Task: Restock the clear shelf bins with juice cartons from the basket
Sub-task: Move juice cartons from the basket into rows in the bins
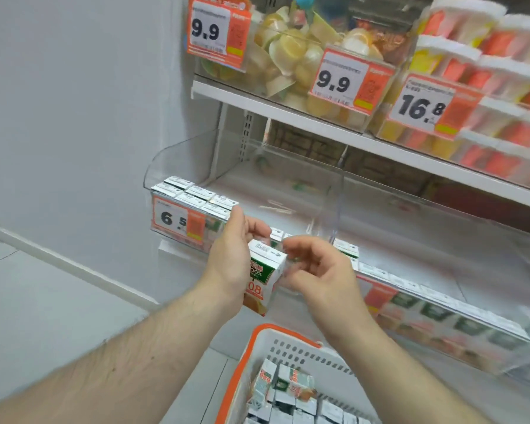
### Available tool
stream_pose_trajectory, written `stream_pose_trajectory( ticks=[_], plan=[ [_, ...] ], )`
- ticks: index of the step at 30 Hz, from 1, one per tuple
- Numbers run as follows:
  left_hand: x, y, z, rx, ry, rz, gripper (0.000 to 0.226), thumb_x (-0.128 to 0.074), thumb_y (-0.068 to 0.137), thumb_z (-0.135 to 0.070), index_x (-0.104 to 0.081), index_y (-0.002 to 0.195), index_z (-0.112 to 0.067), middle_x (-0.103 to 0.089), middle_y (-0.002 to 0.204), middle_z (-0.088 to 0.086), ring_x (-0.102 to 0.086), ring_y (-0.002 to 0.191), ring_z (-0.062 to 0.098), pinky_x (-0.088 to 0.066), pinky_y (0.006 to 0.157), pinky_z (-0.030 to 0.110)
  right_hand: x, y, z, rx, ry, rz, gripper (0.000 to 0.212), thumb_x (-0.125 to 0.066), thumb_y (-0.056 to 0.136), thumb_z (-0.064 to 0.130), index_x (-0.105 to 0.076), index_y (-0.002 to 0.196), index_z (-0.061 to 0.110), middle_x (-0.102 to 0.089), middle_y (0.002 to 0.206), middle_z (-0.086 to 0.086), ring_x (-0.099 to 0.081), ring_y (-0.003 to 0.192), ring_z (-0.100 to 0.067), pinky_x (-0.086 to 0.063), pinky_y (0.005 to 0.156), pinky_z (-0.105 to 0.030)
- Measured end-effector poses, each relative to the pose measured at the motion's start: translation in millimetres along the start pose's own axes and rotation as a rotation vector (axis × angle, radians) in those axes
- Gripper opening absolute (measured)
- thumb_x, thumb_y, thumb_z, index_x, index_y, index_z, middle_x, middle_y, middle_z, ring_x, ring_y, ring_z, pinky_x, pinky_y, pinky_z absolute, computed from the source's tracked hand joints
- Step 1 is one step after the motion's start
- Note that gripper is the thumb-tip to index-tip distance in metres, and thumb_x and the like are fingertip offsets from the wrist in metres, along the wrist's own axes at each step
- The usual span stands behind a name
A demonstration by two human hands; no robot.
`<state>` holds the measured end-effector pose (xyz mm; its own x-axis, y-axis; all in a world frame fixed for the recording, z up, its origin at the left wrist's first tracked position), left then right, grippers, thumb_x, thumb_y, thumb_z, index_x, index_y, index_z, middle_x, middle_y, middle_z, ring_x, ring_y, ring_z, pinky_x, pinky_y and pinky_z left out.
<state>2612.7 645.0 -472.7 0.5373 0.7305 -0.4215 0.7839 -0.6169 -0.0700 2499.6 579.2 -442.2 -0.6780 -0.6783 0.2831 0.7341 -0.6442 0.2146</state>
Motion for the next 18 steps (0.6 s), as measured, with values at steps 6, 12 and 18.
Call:
stream_pose_trajectory(
  ticks=[6, 12, 18],
  plan=[
    [-47.3, -16.8, 21.9, 0.018, 0.169, 0.033, 0.042, -0.037, 0.102, -0.037, -0.058, 0.072, -0.016, -0.058, 0.072, 0.001, -0.054, 0.072, 0.022, -0.041, 0.071, 0.034, 39.4, -30.8, -14.8, -0.021, -0.219, -0.094, 0.035, -0.076, 0.075, 0.004, -0.066, 0.095, 0.031, -0.058, 0.074, 0.004, -0.048, 0.062, -0.002, -0.042, 0.06, -0.016],
    [-80.5, -30.3, 37.2, 0.169, 0.176, 0.333, 0.029, -0.057, 0.087, -0.044, -0.061, 0.097, -0.018, -0.071, 0.089, 0.007, -0.063, 0.073, 0.02, -0.044, 0.069, 0.034, 102.0, -51.0, -40.6, -0.264, 0.341, -0.2, 0.033, -0.079, 0.067, 0.006, -0.069, 0.098, 0.004, -0.071, 0.09, -0.017, -0.063, 0.08, -0.027, -0.052, 0.073, -0.037],
    [-102.3, -47.0, 46.1, 0.002, 0.452, 0.564, 0.035, -0.079, 0.074, -0.004, -0.063, 0.104, -0.015, -0.071, 0.1, 0.011, -0.07, 0.082, 0.022, -0.059, 0.076, 0.04, 142.4, -60.2, -40.1, -0.246, 0.335, -0.261, 0.042, -0.069, 0.07, 0.016, -0.067, 0.107, -0.002, -0.071, 0.103, -0.026, -0.067, 0.089, -0.036, -0.054, 0.086, -0.05]
  ],
)
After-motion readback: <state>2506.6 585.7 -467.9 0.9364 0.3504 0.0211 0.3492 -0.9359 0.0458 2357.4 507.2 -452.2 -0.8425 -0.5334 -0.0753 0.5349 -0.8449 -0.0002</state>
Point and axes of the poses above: each hand's wrist, its own y-axis towards the middle knuckle, its own x-axis out of the back of the hand, z = x × y, the point moved 6 cm from there along y, towards the middle knuckle
